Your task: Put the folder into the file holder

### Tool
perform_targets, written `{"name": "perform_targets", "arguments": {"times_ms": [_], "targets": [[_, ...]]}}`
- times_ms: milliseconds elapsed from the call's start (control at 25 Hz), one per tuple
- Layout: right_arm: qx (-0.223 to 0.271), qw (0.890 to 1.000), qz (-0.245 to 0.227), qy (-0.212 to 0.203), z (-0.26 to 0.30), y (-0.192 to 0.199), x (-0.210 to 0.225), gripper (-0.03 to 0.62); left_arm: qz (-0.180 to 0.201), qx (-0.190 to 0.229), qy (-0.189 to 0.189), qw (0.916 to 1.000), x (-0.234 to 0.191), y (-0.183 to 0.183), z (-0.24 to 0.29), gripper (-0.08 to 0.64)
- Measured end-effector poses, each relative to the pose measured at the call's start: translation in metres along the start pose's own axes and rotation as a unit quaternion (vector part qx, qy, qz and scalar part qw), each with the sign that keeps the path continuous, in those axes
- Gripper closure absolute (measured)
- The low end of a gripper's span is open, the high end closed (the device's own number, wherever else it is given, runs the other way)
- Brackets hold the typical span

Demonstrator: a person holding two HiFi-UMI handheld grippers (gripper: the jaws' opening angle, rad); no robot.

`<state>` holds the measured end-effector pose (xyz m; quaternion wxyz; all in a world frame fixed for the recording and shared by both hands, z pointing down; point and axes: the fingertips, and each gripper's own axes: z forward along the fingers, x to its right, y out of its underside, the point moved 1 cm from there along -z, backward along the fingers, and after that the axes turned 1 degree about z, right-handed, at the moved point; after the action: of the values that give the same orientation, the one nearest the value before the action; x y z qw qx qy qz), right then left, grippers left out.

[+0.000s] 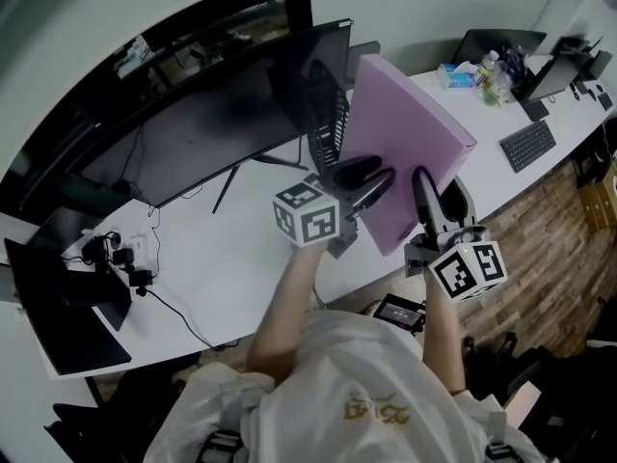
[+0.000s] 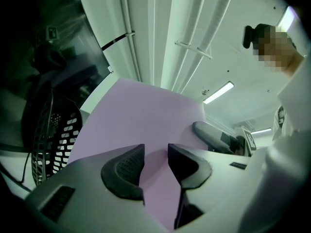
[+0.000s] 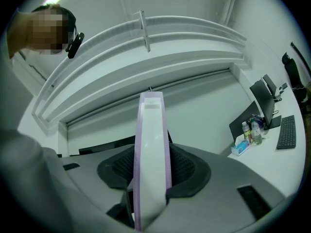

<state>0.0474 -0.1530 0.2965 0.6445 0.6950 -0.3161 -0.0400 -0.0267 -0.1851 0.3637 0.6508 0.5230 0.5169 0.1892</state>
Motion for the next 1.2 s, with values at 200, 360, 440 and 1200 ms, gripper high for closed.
{"name": "perform_targets", "arguments": {"times_ms": [200,360,440,1200], "targets": [[-0.002,1.000,-0.006,-0.002,0.006,0.006,-0.008,0.406,-0.002,0.001,-0.003,1.0000,-0.006,-0.002,-0.008,0.393],[0.000,1.000,-0.007,-0.002,0.011,0.011,-0.012,0.405,-0.004,0.003,-0.005,1.0000,-0.012,-0.003,-0.014,0.393],[0.004,1.000,-0.009,-0.002,0.013,0.013,-0.013,0.405,-0.004,0.003,-0.006,1.0000,-0.015,-0.003,-0.016,0.393],[0.033,0.999,-0.041,0.005,0.042,0.043,-0.024,0.405,-0.027,0.010,-0.017,0.9995,-0.054,-0.006,-0.030,0.408]]}}
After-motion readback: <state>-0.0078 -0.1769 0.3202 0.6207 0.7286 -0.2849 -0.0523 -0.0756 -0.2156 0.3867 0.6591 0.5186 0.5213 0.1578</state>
